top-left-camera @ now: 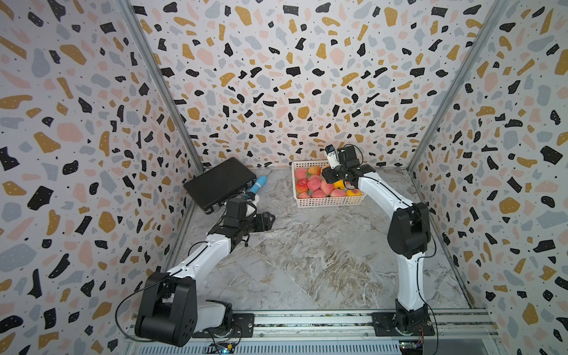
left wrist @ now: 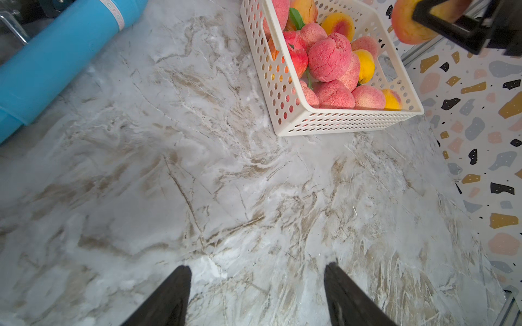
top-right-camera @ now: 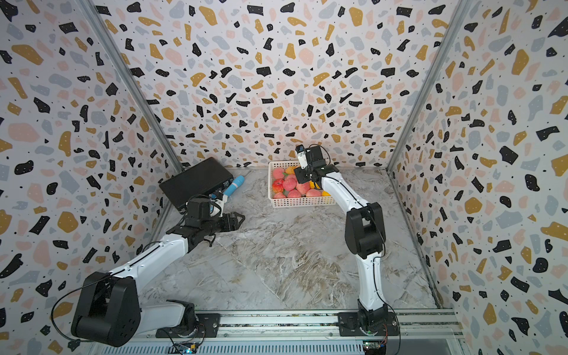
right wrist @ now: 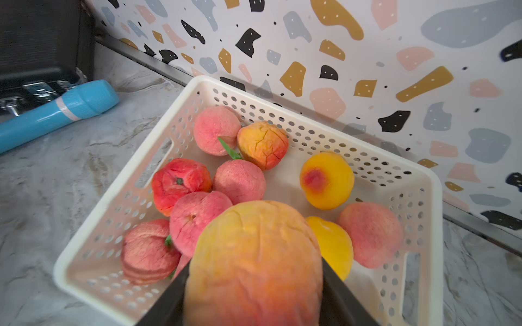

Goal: Put the peaches into the basket
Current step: Place the peach in the basket.

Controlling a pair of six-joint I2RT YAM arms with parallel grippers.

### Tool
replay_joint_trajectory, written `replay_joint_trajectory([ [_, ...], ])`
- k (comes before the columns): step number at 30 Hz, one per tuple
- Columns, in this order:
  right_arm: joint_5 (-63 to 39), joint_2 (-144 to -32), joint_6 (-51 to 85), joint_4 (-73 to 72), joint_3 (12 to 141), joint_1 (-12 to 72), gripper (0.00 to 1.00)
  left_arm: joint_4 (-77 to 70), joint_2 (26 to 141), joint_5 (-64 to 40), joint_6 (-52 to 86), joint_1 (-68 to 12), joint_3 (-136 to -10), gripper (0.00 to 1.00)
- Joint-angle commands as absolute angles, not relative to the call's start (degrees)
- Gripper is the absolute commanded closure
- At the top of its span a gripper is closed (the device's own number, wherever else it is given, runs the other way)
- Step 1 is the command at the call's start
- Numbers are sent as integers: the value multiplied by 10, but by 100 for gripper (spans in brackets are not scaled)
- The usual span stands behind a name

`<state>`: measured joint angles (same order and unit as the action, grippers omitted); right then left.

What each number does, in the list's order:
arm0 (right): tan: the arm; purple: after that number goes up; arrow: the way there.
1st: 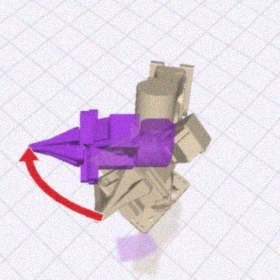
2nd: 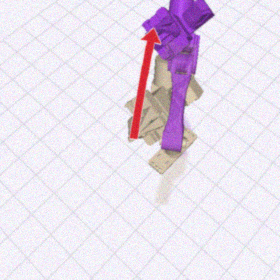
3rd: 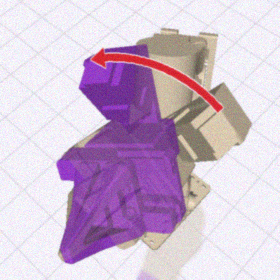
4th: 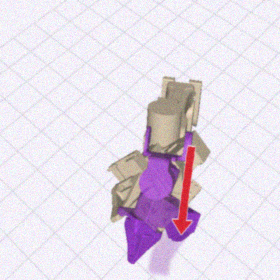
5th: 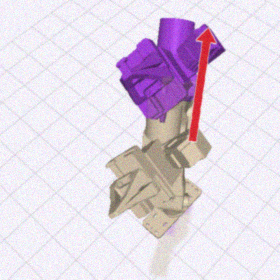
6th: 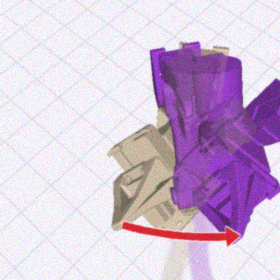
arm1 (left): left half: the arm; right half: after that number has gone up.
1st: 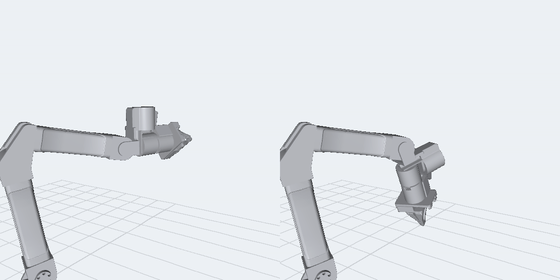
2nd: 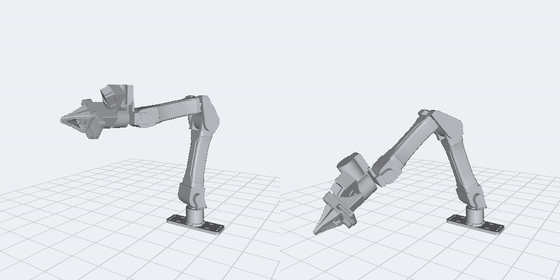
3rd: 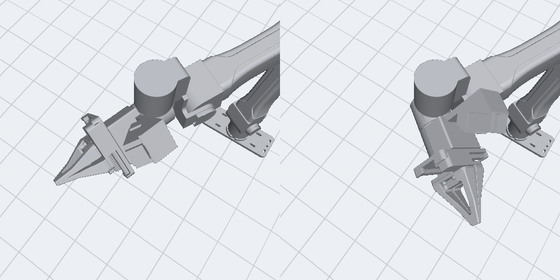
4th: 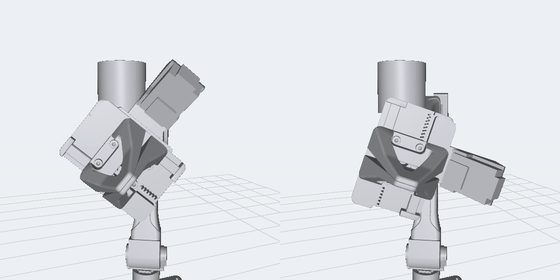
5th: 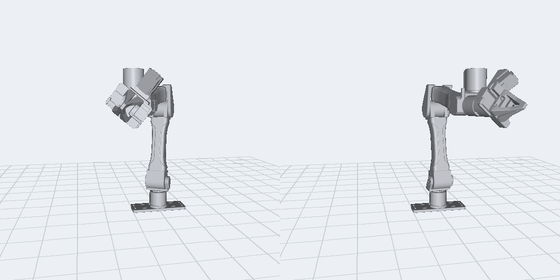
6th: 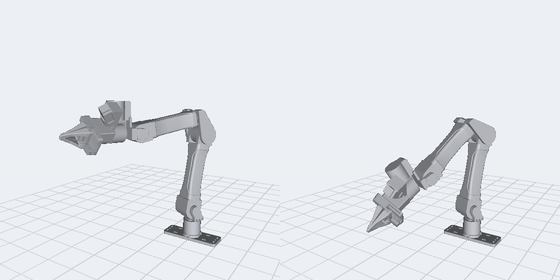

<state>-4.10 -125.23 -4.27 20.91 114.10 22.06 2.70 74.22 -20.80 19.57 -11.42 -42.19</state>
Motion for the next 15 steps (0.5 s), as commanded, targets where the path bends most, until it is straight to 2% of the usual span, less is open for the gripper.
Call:
replay_joint_trajectory([
  [1,-73,-1285,-74,189,1209,208,39,25,746,-219,195,-120,-421,25],
  [9,-104,-1412,-49,159,1335,187,36,37,760,-219,192,-121,-427,25],
  [15,-110,-1458,-38,114,1355,184,30,36,771,-225,196,-126,-433,25],
])
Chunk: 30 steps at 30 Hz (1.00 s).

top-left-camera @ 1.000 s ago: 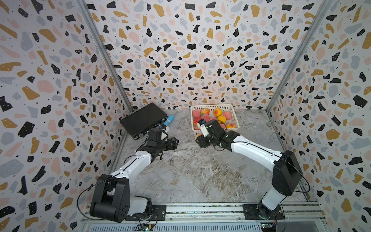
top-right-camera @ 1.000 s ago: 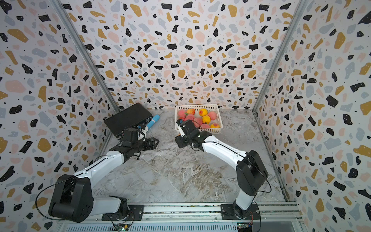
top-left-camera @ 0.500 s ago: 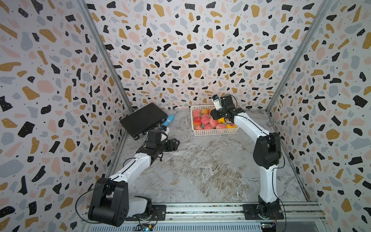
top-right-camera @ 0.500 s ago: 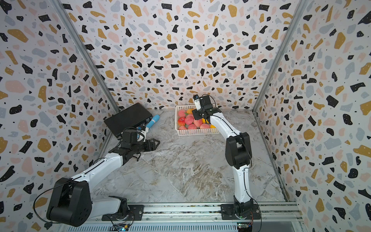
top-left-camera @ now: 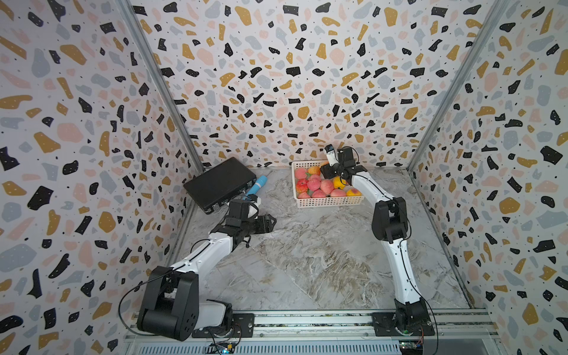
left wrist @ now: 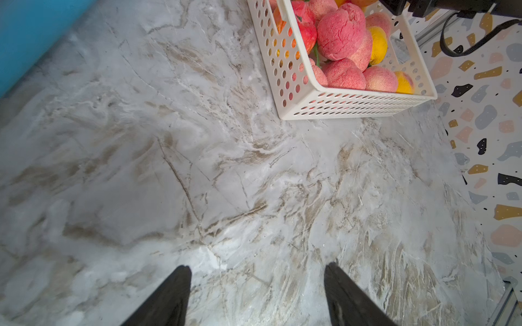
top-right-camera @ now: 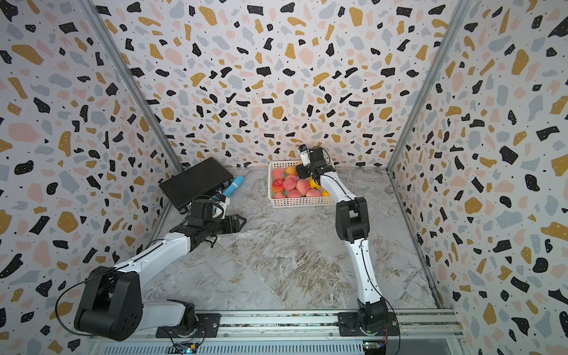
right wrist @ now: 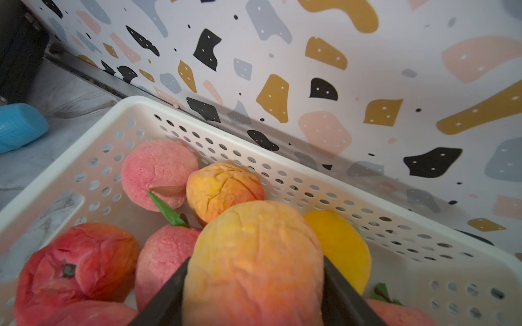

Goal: Put the peaches into the basket
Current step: Place the peach in the basket.

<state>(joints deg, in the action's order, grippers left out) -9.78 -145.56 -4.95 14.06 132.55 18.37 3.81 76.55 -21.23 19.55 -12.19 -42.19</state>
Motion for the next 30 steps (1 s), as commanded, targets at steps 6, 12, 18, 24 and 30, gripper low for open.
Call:
replay_joint_trajectory([
  [6,-120,-1465,-26,114,1362,182,11,40,771,-220,192,-127,-434,25],
  [12,-111,-1435,-18,121,1359,182,8,44,765,-221,190,-128,-435,25],
  [18,-86,-1316,-21,101,1261,182,6,48,743,-221,184,-138,-429,25],
  [24,-34,-1146,-13,101,1090,182,5,58,706,-218,182,-150,-425,25],
  [30,42,-934,11,71,823,181,4,63,667,-212,183,-162,-414,25],
])
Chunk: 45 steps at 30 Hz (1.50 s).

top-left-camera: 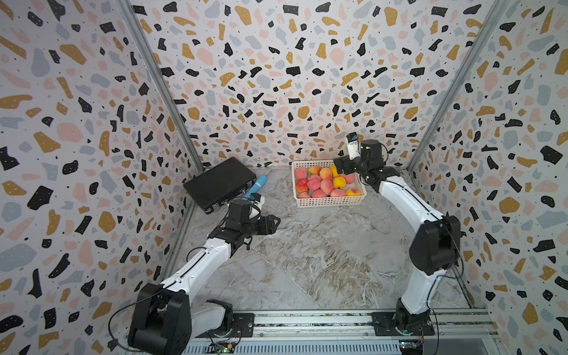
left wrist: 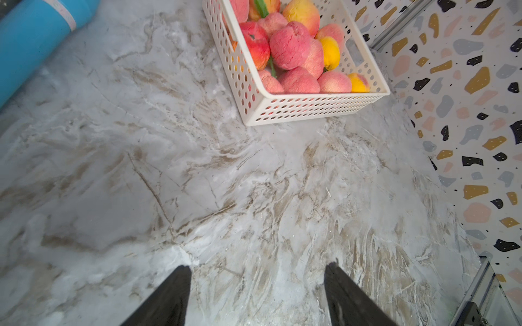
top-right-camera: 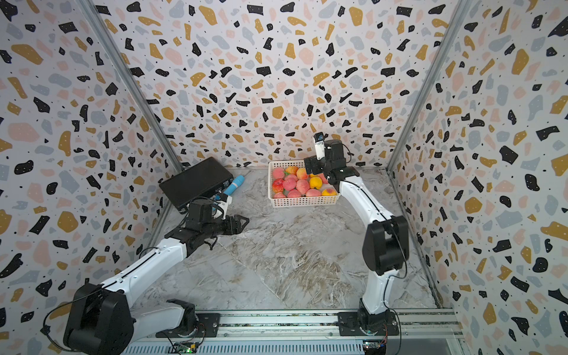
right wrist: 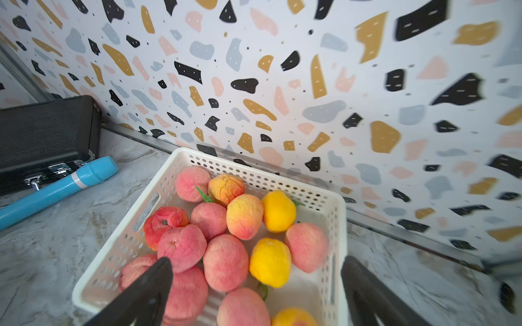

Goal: Put the peaches into the basket
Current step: Place the peach in the basket, then reset both arms

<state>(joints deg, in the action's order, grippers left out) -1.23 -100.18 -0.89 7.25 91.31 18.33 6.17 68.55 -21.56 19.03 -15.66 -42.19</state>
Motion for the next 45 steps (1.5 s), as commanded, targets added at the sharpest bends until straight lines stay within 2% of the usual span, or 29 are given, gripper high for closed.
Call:
replay_joint_trajectory([
  [1,58,-905,14,70,784,181,4,64,662,-209,182,-163,-412,25],
  [6,177,-756,20,62,587,179,3,53,646,-197,183,-164,-400,25],
  [12,302,-644,53,17,402,168,1,36,643,-166,171,-165,-390,25],
  [18,310,-587,51,-157,246,139,1,35,636,-116,147,-164,-383,23],
  [22,272,-629,34,-289,188,108,1,33,635,-81,131,-164,-373,22],
  [27,230,-742,16,-435,175,87,1,26,636,-60,123,-165,-365,21],
  [29,219,-757,1,-414,194,84,1,23,637,-49,119,-163,-365,21],
  [35,209,-849,11,-573,163,49,1,5,643,-26,106,-161,-366,20],
  [37,207,-863,14,-563,171,48,1,0,647,-23,104,-161,-368,19],
  [45,183,-869,30,-531,190,27,1,-18,635,46,80,-149,-361,4],
])
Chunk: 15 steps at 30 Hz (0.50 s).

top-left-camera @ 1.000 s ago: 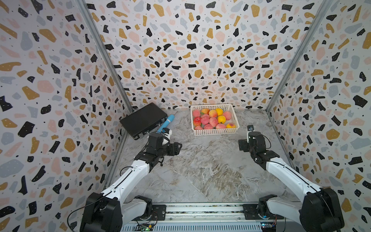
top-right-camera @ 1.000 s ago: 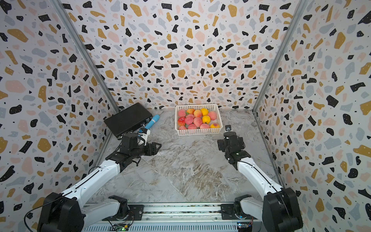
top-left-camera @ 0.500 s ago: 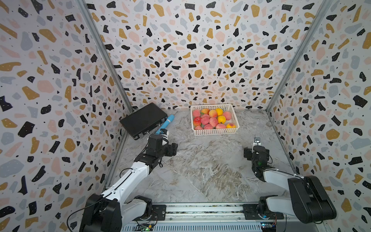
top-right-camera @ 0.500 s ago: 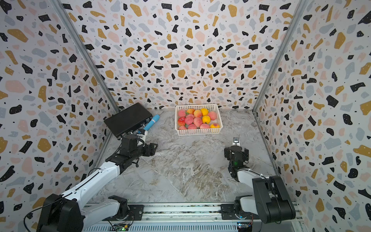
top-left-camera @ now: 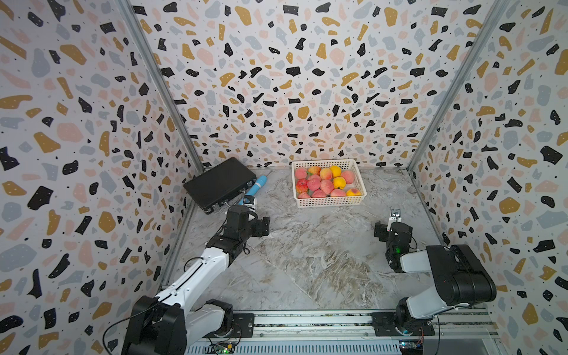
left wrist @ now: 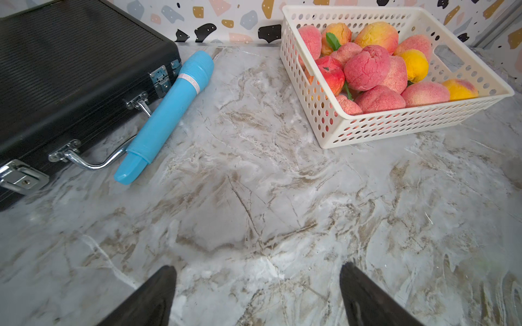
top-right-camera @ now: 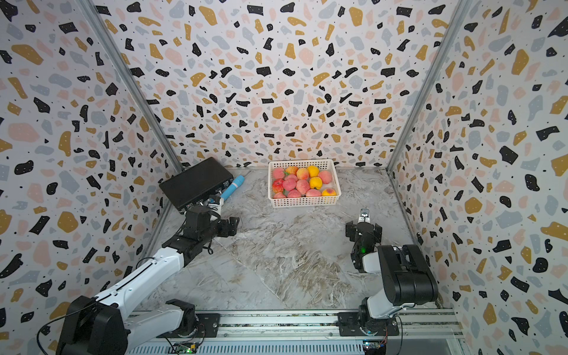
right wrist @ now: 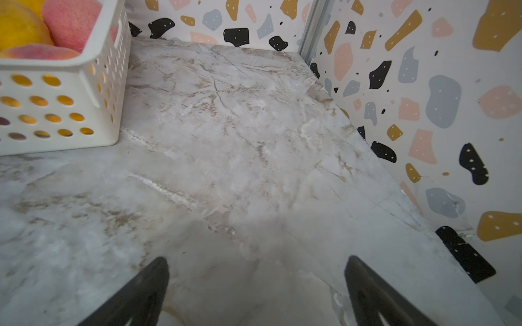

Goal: Put the peaches into the basket
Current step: Reset both arms

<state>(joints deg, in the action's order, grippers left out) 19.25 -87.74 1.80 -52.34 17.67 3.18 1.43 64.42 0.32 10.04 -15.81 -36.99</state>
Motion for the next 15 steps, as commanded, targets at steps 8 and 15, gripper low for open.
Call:
replay_joint_trajectory([
  [8,193,-872,32,-543,187,28,1,-119,621,123,57,-65,-309,1],
  [15,193,-872,32,-541,187,28,1,-292,712,87,26,-13,-254,1],
])
